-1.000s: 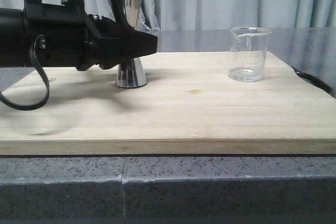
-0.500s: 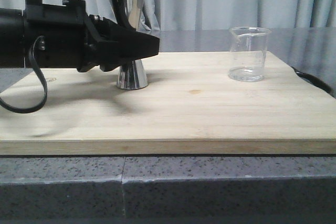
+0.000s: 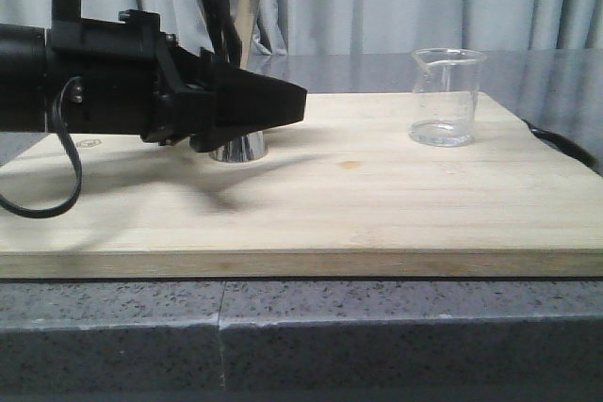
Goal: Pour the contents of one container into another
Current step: 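Lower the filled jigger onto the board with the left gripper, then open the left gripper and withdraw it from the jigger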
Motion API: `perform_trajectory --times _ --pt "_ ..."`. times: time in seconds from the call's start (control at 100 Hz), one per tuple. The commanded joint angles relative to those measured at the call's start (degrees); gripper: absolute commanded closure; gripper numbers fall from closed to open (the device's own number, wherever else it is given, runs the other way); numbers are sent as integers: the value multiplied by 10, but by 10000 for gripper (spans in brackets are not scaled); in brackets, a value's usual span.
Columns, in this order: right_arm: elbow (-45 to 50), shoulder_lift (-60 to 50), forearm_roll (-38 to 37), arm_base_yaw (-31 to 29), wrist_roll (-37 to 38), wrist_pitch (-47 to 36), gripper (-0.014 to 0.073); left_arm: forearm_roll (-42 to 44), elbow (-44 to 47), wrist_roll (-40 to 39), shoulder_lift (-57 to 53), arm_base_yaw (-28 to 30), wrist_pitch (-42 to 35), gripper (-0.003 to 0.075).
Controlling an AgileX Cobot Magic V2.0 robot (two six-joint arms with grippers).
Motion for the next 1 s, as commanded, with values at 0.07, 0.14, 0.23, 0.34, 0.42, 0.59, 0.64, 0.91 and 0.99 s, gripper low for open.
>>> perform_trajectory --times 0.07,0.14,0.23,0.34,0.42,0.59,0.64,0.91,0.99 --pt "-19 -20 30 -2 3 -46 -1 -17 -9 -6 -31 1 -30 121" --pt "-19 -20 30 -2 3 -46 -1 -16 -9 -8 -40 1 -18 117" --pt "-19 -20 30 -2 3 -46 -1 -1 -9 -17 -58 1 15 117" --pt "-19 -20 30 -2 3 -46 -1 21 -9 -58 -80 1 49 116" --pt "-19 -20 32 -2 3 -46 -1 37 -9 -87 -92 1 64 117" --pt "-19 -20 32 -2 3 -46 -1 63 -9 -122 -118 1 89 117" --pt "-19 -20 32 -2 3 -46 -1 75 -9 -132 -127 1 104 117" --pt "-19 -20 32 -2 3 -46 -1 182 -9 -249 -175 1 169 117" --pt "-19 -20 32 -2 3 -45 -1 226 -9 -288 -195 1 198 117"
